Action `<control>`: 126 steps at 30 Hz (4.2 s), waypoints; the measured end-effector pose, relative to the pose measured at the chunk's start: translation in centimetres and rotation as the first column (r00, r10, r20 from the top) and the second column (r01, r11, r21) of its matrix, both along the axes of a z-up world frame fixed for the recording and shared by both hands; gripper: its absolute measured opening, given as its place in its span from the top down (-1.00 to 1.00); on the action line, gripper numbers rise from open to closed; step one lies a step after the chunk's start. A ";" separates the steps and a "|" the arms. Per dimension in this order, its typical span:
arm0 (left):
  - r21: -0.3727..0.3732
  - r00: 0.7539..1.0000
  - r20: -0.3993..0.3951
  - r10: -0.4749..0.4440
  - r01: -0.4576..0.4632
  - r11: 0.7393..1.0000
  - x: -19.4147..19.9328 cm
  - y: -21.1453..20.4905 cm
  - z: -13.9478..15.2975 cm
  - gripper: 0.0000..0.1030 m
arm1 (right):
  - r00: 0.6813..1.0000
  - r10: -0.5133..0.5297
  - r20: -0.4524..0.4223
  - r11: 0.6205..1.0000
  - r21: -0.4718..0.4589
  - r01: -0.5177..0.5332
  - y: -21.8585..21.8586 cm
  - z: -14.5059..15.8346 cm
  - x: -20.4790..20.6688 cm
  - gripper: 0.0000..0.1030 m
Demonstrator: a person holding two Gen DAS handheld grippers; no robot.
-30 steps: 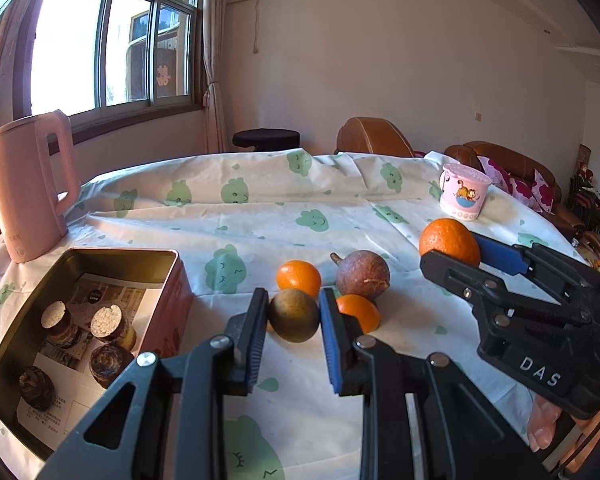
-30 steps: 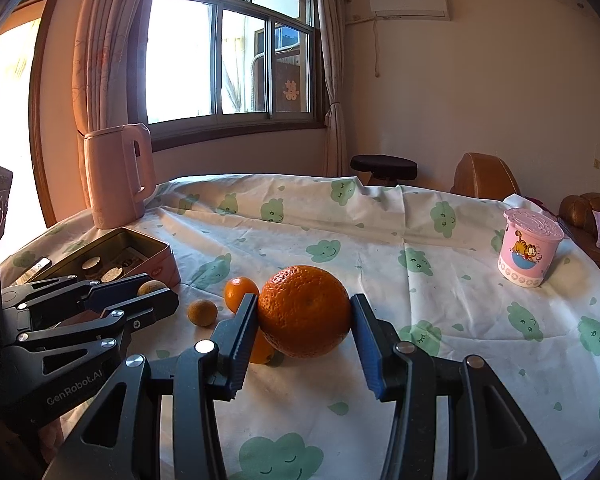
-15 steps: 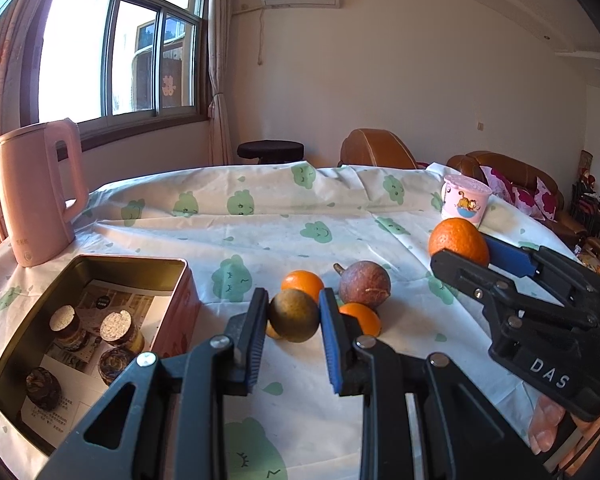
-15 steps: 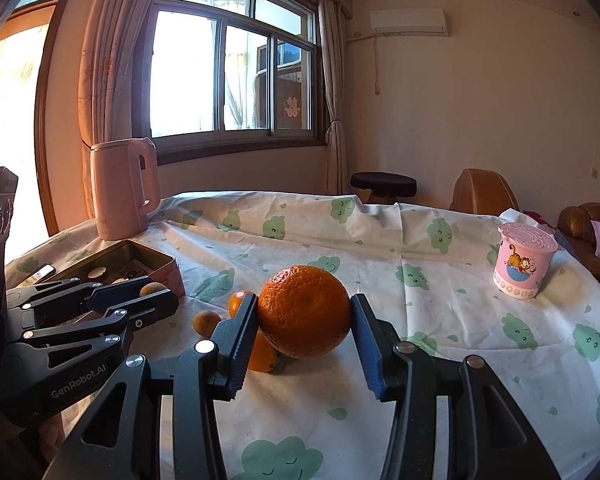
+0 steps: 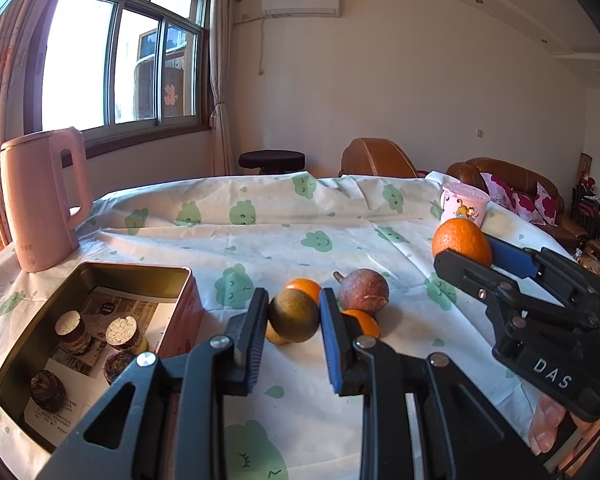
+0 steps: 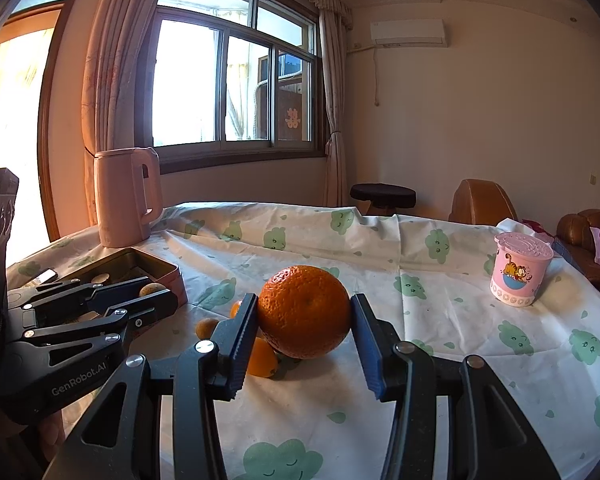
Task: Organize fruits
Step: 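Lift both held fruits and carry them toward the tin box, then lower both fruits into the tin box and open both tools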
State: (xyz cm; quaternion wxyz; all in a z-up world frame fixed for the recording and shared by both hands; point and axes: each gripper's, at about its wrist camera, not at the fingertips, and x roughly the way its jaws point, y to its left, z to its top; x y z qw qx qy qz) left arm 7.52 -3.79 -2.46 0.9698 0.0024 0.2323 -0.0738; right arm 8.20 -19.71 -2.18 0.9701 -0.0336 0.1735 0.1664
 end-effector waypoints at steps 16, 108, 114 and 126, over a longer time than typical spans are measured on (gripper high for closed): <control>0.004 0.999 0.041 0.015 -0.015 1.000 -0.7 0.1 0.3 0.47 | 0.999 -0.002 0.048 1.000 0.015 0.002 -0.2 0.3 -1.0 0.06; -0.016 0.933 -0.096 0.347 -0.350 0.937 -1.0 17.8 -0.9 0.47 | 0.885 0.429 -0.183 0.885 -0.111 -0.452 19.3 -1.9 0.3 0.05; -0.008 0.933 -0.109 0.344 -0.347 0.938 -0.8 17.7 -1.0 0.47 | 0.875 0.439 -0.203 0.873 -0.132 -0.469 19.9 -2.2 0.3 0.05; 0.003 0.931 -0.130 0.341 -0.344 0.939 -0.4 17.6 -1.3 0.46 | 0.867 0.441 -0.232 0.866 -0.146 -0.479 20.4 -2.5 0.5 0.05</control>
